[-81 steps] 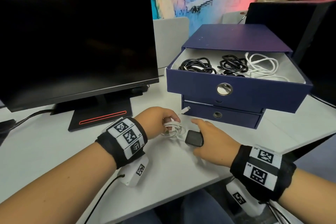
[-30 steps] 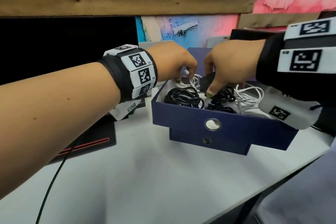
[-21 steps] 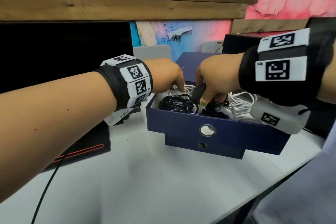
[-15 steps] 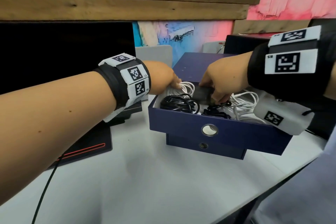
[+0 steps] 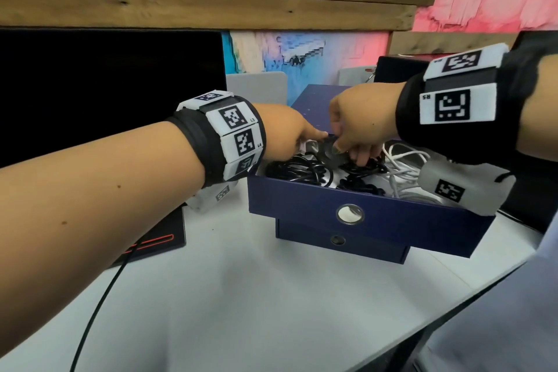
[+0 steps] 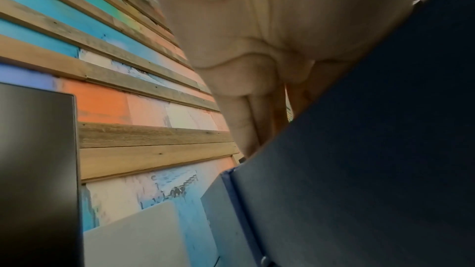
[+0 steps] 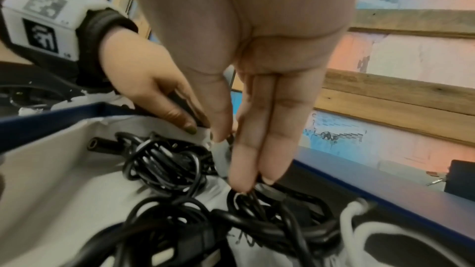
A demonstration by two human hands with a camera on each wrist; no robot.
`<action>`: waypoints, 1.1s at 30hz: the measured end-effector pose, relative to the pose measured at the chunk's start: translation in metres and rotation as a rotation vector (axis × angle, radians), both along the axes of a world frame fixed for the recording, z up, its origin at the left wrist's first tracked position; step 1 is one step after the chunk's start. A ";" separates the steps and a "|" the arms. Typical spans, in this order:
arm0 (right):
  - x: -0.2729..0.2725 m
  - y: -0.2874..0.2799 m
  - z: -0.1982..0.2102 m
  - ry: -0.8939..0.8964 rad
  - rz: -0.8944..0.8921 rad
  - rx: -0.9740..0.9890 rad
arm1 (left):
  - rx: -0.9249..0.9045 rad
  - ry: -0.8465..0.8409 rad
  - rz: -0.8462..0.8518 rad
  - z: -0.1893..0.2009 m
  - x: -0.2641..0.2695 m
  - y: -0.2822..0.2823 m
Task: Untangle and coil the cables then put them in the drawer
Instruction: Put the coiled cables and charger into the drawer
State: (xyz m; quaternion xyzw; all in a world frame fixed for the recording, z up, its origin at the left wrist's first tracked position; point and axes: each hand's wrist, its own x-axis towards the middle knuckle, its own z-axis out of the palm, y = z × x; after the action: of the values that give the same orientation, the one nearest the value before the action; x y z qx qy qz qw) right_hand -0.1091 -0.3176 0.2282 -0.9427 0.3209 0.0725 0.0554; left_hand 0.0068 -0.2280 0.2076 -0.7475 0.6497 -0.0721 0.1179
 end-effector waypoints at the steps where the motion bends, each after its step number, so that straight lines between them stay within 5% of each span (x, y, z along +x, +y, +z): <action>1: 0.003 0.001 -0.002 0.041 -0.010 0.001 | 0.004 0.001 0.021 0.002 0.000 0.001; 9: -0.001 0.010 0.004 0.248 0.074 -0.012 | 0.037 0.095 0.121 0.006 -0.005 0.010; 18: -0.038 0.010 0.047 -0.048 0.098 0.065 | 0.021 0.175 0.031 0.005 -0.017 0.001; 22: -0.076 0.016 0.060 0.051 0.159 0.016 | -0.040 0.130 -0.020 0.005 -0.018 -0.003; 28: -0.113 0.025 0.016 0.291 0.218 0.006 | -0.070 0.235 0.055 0.002 -0.018 0.012; 33: -0.116 0.008 -0.013 0.199 0.120 -0.068 | 0.019 0.336 0.107 0.011 -0.026 0.021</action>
State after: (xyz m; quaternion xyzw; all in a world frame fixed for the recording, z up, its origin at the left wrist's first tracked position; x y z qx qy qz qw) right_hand -0.2250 -0.3097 0.2152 -0.9497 0.2700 0.1580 -0.0131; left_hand -0.0189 -0.2066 0.2183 -0.7813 0.6203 0.0666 0.0185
